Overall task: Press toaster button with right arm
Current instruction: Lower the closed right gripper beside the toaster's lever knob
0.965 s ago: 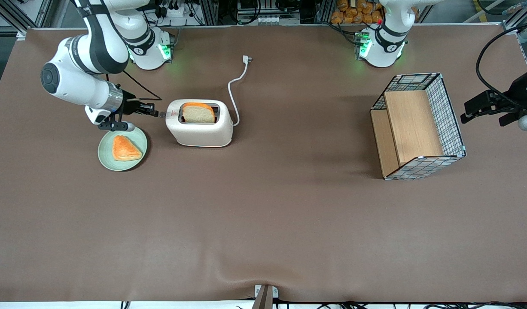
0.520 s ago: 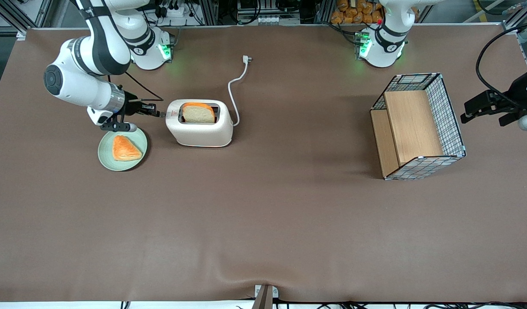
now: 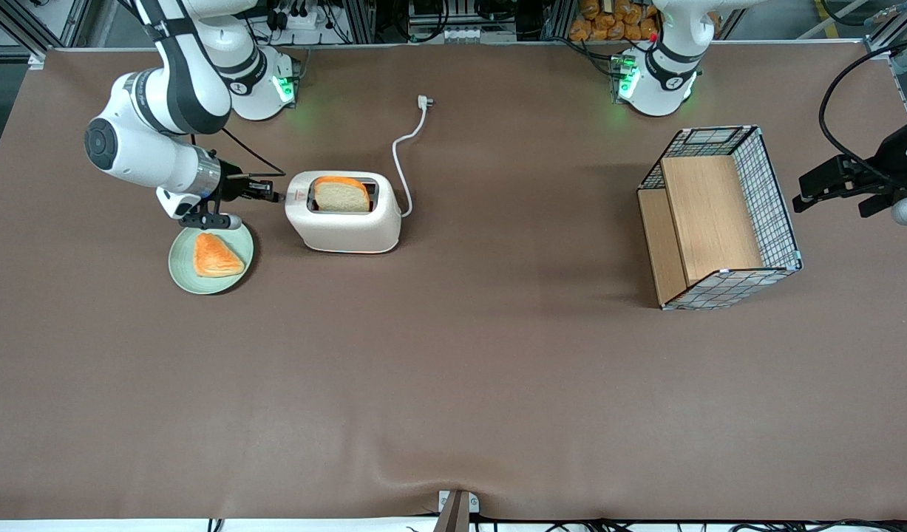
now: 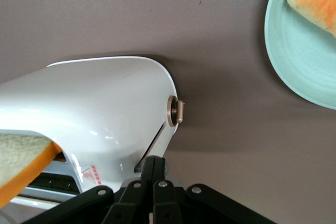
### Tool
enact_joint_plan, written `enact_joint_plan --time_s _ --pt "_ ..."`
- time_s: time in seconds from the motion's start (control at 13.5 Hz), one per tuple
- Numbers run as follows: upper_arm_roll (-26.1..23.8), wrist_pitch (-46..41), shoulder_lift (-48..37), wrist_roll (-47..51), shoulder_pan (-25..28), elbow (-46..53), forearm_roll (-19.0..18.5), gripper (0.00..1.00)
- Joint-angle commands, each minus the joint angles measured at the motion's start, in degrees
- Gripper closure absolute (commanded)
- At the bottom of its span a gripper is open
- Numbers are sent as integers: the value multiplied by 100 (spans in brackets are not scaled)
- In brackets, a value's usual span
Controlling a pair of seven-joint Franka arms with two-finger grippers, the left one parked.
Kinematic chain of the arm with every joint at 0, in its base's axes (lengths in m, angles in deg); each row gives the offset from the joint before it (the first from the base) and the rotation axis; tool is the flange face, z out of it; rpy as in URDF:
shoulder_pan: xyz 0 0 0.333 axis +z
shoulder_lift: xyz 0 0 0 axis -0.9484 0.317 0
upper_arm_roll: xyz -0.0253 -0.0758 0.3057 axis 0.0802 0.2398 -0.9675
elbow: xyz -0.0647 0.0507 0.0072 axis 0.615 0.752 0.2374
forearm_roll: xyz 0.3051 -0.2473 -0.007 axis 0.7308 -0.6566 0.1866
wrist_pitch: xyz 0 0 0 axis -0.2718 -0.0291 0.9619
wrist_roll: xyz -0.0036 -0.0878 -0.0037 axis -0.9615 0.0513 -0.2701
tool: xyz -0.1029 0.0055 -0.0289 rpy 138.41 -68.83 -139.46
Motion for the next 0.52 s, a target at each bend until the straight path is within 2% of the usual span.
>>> enact_joint_plan --time_s 0.0,0.45 --pt "21 252 82 -52 77 -77 156 100" --pt "21 481 188 -79 174 -156 156 100"
